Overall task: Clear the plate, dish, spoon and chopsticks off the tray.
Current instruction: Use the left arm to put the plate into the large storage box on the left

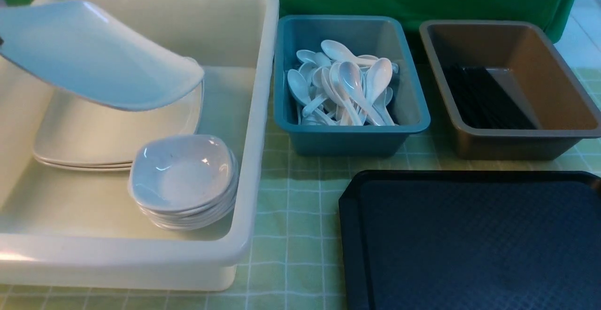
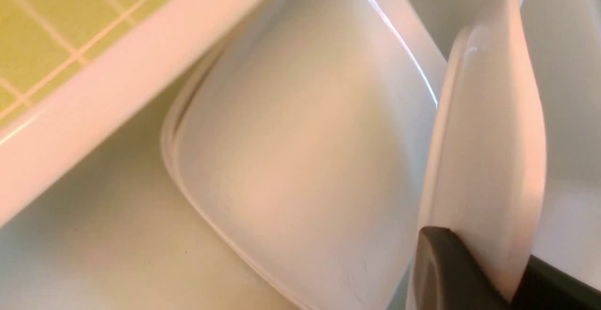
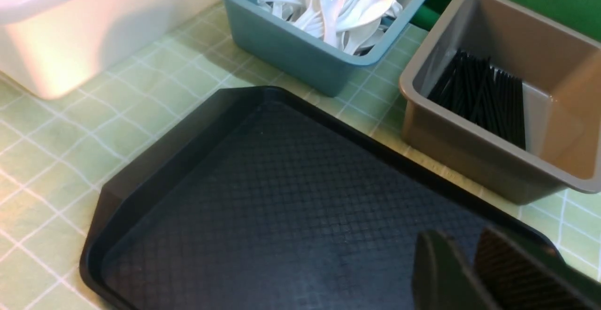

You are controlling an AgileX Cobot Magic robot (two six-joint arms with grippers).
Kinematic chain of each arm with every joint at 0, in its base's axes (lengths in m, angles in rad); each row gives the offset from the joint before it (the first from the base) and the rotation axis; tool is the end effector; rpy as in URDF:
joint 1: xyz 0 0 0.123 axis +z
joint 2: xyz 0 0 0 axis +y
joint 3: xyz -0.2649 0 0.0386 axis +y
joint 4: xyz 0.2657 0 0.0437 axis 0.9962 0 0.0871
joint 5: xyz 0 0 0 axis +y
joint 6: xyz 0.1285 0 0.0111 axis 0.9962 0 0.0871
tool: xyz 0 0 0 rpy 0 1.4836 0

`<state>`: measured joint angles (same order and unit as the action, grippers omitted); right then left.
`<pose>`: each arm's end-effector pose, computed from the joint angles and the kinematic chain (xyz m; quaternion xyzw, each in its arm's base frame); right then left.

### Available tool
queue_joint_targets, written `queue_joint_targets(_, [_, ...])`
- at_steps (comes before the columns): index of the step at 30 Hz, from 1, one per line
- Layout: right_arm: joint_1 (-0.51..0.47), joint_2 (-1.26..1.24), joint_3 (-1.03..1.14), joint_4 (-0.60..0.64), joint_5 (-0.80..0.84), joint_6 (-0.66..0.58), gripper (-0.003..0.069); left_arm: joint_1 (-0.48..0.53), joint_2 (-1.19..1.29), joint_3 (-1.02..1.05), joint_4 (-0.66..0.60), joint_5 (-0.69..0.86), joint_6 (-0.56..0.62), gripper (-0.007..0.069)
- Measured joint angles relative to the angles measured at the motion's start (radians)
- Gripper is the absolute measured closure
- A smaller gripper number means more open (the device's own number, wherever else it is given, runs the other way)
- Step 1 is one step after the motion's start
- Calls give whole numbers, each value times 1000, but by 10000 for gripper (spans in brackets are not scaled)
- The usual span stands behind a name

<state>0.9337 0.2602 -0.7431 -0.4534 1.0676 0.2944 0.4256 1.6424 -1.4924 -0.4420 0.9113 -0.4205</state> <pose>0.0851 0.0317 0.3385 -0.2560 0.7974 0.1034 0.5366 0.3820 0.1253 0.2910 -0.4535 0.8186 -0.2043 0.2873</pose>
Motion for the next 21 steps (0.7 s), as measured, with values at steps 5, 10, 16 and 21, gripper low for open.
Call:
queue_joint_targets(5, [0,0,0,0,-2,2,543,-36,-41,206,-52,-249,-103,615])
queue_joint_targets(10, [0,0,0,-1,-13,2,543,-91,-51,342,-81,-413,-117,615])
queue_joint_targets(16, [0,0,0,-2,-20,2,543,-100,-51,382,-72,-517,-118,612])
queue_joint_targets(21, [0,0,0,-2,-22,2,543,-100,-53,390,-39,-552,-95,575])
